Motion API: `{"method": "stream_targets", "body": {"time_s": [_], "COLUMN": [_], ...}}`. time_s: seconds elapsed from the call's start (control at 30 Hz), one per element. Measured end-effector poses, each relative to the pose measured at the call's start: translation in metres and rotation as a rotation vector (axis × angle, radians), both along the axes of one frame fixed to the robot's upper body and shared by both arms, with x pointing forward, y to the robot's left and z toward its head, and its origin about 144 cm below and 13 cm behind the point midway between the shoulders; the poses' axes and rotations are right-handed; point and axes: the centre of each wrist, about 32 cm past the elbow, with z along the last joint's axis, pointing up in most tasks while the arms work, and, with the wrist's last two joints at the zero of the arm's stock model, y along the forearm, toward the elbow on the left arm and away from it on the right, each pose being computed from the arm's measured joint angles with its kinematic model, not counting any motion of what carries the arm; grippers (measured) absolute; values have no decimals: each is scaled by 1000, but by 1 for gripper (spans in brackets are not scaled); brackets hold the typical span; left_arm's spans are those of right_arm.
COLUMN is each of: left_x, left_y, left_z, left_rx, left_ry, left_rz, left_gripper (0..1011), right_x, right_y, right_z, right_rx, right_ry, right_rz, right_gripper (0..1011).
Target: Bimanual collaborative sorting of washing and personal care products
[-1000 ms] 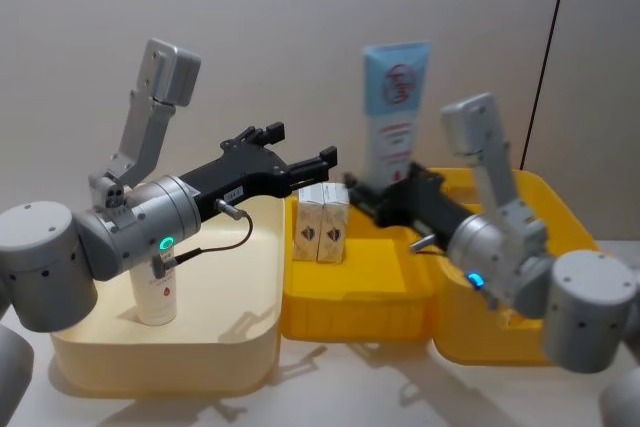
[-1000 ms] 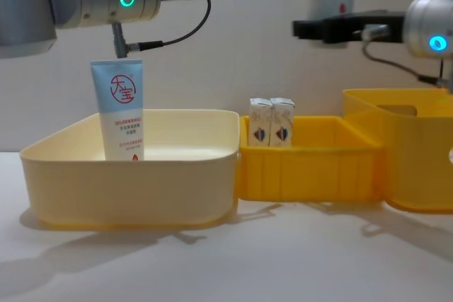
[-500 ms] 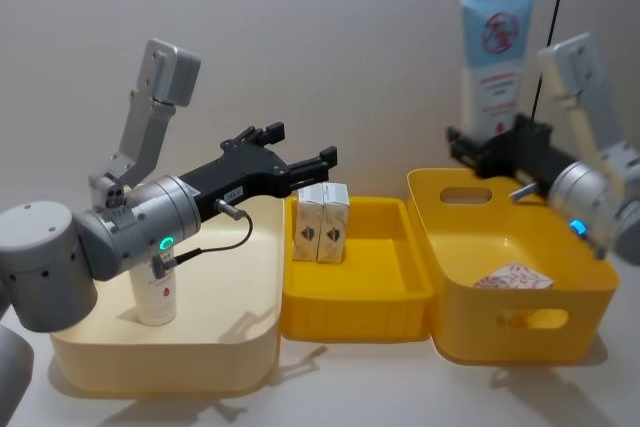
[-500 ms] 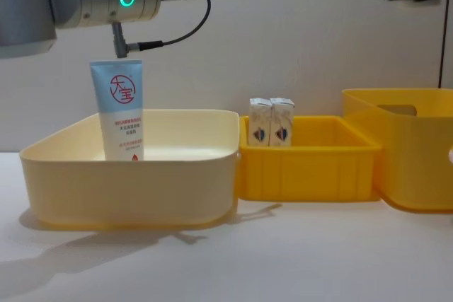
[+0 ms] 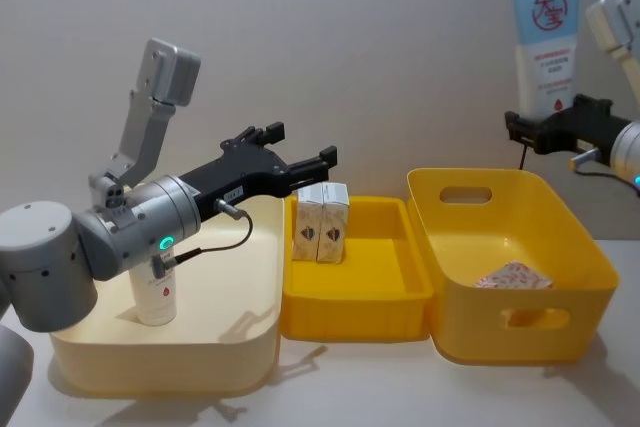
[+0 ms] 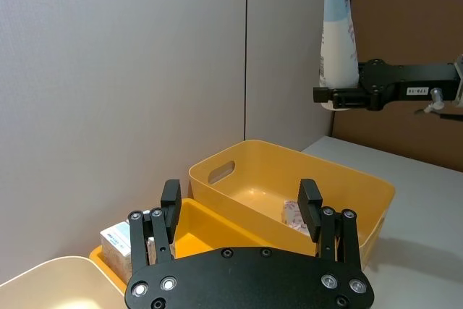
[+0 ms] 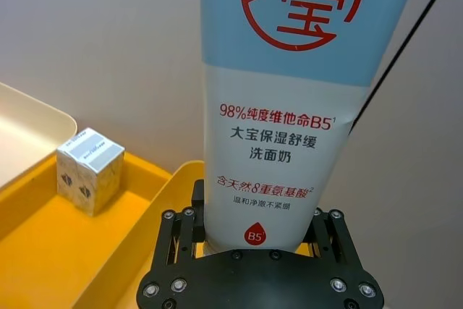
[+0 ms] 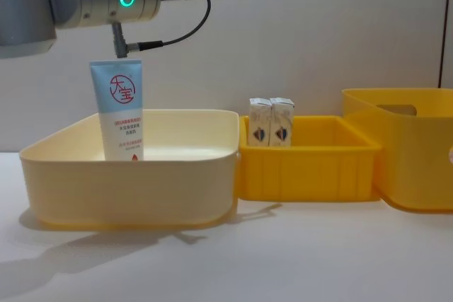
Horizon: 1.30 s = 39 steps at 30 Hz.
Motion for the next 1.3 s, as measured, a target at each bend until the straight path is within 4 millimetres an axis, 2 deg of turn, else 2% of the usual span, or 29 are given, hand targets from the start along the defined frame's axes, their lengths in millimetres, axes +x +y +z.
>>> {"method": "stream_targets", "body": {"time_s": [0.57, 1.3], "left_x": [0, 0], "left_y": [0, 0], "left_z": [0, 0], "left_rx": [0, 0], "left_ry": [0, 0], "left_rz": [0, 0], "left_gripper": [1002, 1002], "right_x": [10, 29], "right_y": [-21, -31], "right_z": [26, 39], "right_rx": [47, 125], "right_ry": [259, 601], "right_rz": [-18, 2], "right_gripper": [671, 670]}}
